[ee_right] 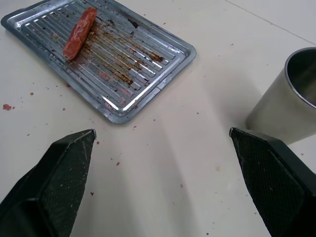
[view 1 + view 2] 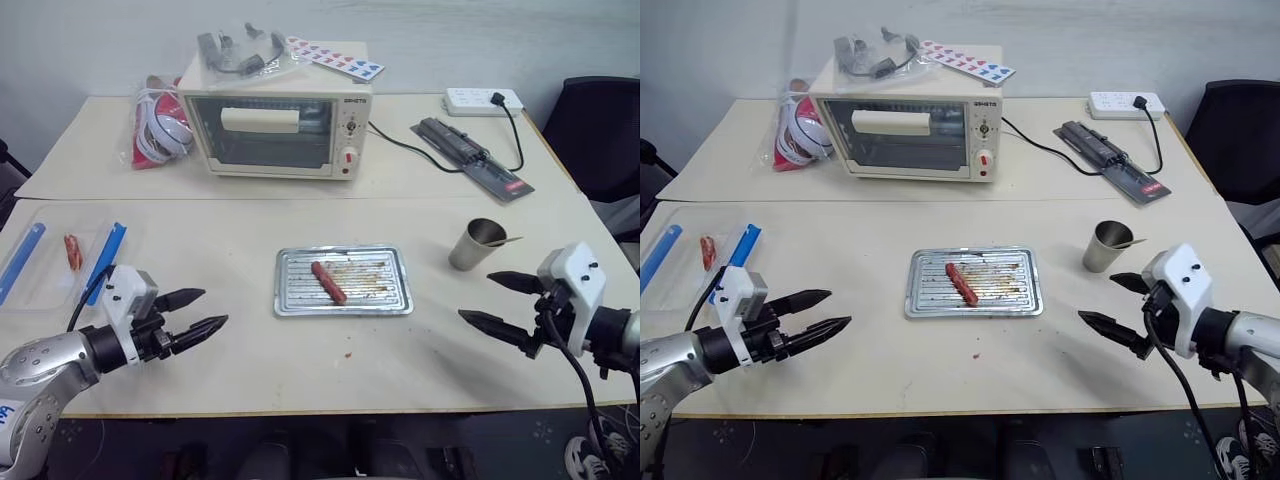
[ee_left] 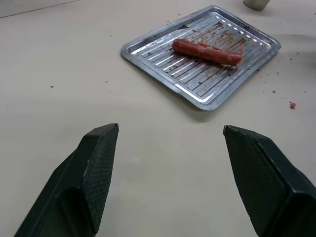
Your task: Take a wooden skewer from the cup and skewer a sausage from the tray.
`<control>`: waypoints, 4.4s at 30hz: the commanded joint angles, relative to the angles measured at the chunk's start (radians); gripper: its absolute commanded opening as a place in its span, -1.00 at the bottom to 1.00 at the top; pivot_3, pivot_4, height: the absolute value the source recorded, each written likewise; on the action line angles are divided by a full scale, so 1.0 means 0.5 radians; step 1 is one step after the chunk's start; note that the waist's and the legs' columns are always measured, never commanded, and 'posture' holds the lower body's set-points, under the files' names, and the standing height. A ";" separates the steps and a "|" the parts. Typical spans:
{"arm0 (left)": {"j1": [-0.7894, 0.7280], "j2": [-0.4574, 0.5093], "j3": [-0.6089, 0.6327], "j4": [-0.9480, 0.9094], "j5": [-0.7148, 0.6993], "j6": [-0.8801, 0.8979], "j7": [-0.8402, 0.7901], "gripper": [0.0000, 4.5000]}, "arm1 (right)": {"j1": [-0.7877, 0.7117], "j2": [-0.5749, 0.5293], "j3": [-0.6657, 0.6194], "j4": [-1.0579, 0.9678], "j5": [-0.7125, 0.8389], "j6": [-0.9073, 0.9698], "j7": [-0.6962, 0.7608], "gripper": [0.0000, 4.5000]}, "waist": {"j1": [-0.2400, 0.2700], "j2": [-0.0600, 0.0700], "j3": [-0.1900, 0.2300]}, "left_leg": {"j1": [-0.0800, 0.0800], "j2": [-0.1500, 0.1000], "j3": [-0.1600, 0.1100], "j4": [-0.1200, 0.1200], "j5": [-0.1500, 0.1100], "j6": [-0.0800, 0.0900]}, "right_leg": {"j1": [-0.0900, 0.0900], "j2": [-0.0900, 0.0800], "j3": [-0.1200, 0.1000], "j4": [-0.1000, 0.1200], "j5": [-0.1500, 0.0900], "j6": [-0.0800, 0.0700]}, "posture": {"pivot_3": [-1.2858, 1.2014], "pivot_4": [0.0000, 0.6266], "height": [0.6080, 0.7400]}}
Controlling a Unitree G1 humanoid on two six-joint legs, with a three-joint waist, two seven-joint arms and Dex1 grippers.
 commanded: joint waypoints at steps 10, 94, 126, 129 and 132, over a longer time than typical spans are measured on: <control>-0.008 -0.025 0.032 -0.041 0.023 -0.051 0.015 0.60 | -0.027 0.010 0.016 -0.032 -0.032 -0.053 -0.026 1.00 | 0.000 0.000 0.000 | 0.000 0.000 0.000 0.000 0.000 0.000 | 0.000 0.000 0.000 0.000 0.000 0.000 | 0.03 -0.52 1.00; -1.691 -0.223 -0.870 0.676 0.002 0.130 -0.877 1.00 | -0.968 0.436 -0.300 0.041 0.557 0.504 -1.479 -0.99 | -0.014 0.009 0.003 | -0.004 0.000 -0.002 0.003 0.002 -0.002 | -0.005 0.003 -0.001 0.009 0.000 0.000 | 0.03 -0.52 1.00; -1.507 -0.556 -0.752 0.446 0.017 0.002 -0.341 0.91 | -0.924 0.887 0.365 0.124 2.657 0.121 -2.198 -1.00 | -0.018 0.006 0.003 | -0.010 0.003 -0.004 0.005 0.001 0.000 | -0.005 0.002 -0.005 0.004 0.001 0.002 | 0.03 -0.52 1.00; -1.456 -0.587 -0.737 0.395 -0.007 0.002 -0.309 0.64 | -0.892 0.916 0.382 0.101 2.657 0.096 -2.208 -1.00 | -0.016 0.006 0.003 | -0.010 0.003 -0.004 0.005 0.001 0.000 | -0.005 0.002 -0.005 0.004 0.001 0.002 | 0.03 -0.52 1.00; -1.438 -0.605 -0.747 0.379 0.007 -0.007 -0.279 0.32 | -0.892 0.952 0.388 0.087 2.657 0.069 -2.223 -1.00 | -0.015 0.006 0.003 | -0.010 0.003 -0.003 0.005 0.001 0.000 | -0.005 0.002 -0.004 0.003 0.001 0.002 | 0.03 -0.52 1.00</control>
